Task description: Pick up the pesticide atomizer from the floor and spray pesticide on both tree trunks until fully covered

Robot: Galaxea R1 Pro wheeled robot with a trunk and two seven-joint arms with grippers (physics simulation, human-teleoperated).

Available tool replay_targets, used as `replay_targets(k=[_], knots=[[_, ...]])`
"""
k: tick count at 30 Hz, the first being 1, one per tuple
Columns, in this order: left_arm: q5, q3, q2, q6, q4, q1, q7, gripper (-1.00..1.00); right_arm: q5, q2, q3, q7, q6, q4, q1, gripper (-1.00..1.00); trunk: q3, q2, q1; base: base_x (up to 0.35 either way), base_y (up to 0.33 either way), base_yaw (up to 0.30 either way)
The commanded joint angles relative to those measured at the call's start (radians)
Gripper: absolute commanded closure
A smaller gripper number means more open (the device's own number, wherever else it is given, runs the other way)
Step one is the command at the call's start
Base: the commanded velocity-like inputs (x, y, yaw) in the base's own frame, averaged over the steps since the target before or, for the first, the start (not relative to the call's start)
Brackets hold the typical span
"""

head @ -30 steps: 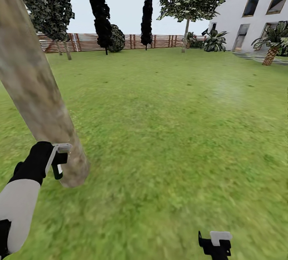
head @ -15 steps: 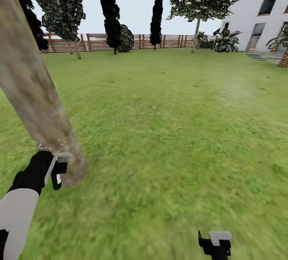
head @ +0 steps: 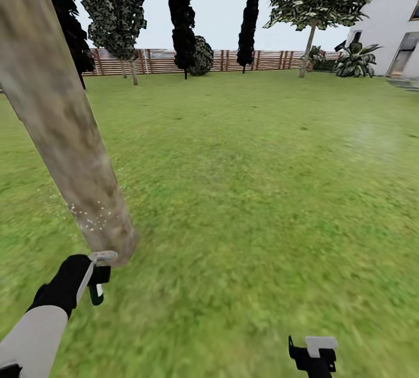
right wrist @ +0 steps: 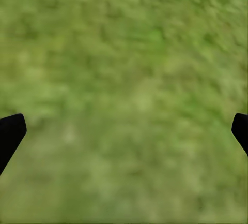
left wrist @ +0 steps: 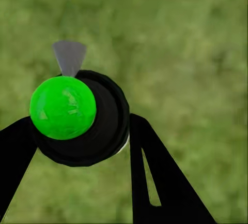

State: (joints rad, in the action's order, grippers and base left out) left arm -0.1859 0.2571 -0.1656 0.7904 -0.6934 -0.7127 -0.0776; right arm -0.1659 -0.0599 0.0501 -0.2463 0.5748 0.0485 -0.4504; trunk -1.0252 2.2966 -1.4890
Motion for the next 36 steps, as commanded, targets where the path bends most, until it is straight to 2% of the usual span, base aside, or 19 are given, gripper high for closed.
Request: replay_targets(k=[1,2,3,6,11,28,36], knots=[[-0.011,0.003,0.005,-0.055,0.019,-0.001,-0.008,1.0,-0.011,-0.001,0.005,-0.005,0.002,-0.001,-0.001,-1.0,-0.001,0.0,0.0,0.06,-0.021,0.0],[-0.014,0.005,0.006,-0.099,0.041,-0.001,-0.007,1.0,-0.011,0.0,0.005,-0.005,0.002,-0.001,-0.001,-1.0,-0.001,0.0,0.0,0.175,-0.1,0.0],[-0.013,0.007,0.005,-0.117,0.05,-0.001,-0.007,1.0,-0.011,-0.001,0.005,-0.005,0.002,-0.001,-0.001,-1.0,-0.001,0.0,0.0,0.219,-0.129,0.0],[-0.015,0.008,0.003,-0.134,0.056,-0.001,-0.006,1.0,-0.011,-0.001,0.005,-0.005,0.002,-0.001,-0.001,-1.0,-0.001,0.0,0.0,0.246,-0.149,0.0],[-0.014,0.01,-0.006,-0.137,0.054,-0.001,-0.006,1.0,-0.011,-0.002,0.005,-0.007,0.002,-0.001,-0.001,-1.0,-0.001,0.0,0.0,0.15,-0.207,0.064],[-0.007,0.011,0.006,-0.137,0.045,-0.001,-0.007,1.0,-0.011,-0.002,0.005,-0.007,0.002,-0.001,-0.001,-1.0,-0.001,0.0,0.0,0.168,-0.224,0.272],[-0.007,0.012,0.007,-0.137,0.045,-0.001,-0.007,1.0,-0.011,-0.002,0.005,-0.007,0.002,-0.001,-0.001,-1.0,-0.001,0.0,0.0,0.105,-0.262,0.031]])
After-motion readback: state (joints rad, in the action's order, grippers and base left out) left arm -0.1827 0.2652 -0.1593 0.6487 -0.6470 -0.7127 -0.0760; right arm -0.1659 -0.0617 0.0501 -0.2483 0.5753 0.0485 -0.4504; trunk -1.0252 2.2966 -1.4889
